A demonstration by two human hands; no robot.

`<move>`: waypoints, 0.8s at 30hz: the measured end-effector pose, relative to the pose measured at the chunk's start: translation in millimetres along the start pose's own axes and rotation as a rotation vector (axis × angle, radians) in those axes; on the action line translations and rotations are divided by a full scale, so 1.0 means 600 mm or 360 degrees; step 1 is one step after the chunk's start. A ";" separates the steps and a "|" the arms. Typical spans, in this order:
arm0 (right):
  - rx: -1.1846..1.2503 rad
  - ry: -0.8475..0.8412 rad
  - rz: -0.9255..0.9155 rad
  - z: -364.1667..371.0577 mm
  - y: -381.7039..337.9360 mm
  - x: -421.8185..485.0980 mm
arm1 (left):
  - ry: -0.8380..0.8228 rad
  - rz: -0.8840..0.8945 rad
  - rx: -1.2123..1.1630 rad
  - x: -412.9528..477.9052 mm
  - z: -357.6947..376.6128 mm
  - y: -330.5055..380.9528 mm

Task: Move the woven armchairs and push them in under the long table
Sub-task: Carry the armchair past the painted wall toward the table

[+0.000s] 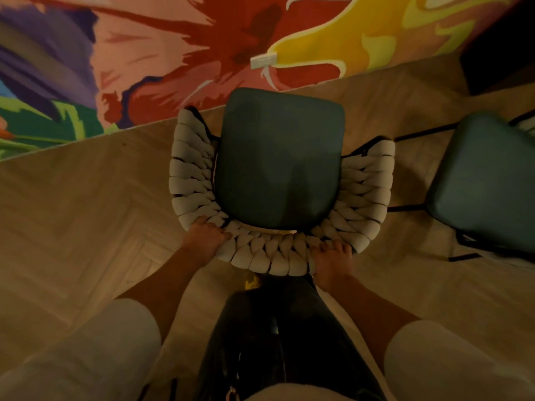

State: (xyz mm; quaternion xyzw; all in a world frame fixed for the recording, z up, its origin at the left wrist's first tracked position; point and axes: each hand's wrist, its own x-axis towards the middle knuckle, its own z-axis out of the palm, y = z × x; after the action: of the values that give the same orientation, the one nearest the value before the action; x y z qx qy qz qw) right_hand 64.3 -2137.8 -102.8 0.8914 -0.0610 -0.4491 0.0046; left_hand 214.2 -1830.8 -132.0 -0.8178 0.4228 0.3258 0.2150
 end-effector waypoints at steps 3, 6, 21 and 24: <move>0.0038 -0.0029 0.0062 -0.013 -0.014 0.005 | 0.0007 0.0080 0.0110 0.022 -0.019 -0.036; 0.0109 -0.0068 0.0142 -0.019 -0.034 0.009 | -0.0026 0.0165 0.0204 0.038 -0.040 -0.064; 0.0882 -0.0189 0.0690 0.030 -0.248 -0.059 | 0.0040 0.0931 0.0764 0.125 -0.091 -0.185; 0.1090 -0.0244 0.0820 0.035 -0.312 -0.066 | -0.0080 0.1068 0.1015 0.151 -0.139 -0.185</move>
State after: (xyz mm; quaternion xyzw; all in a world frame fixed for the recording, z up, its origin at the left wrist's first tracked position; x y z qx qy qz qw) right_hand 43.7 -1946.6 -95.2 0.7612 -0.4270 -0.4521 -0.1839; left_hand 375.0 -1872.0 -130.1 -0.5205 0.7379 0.2508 0.3487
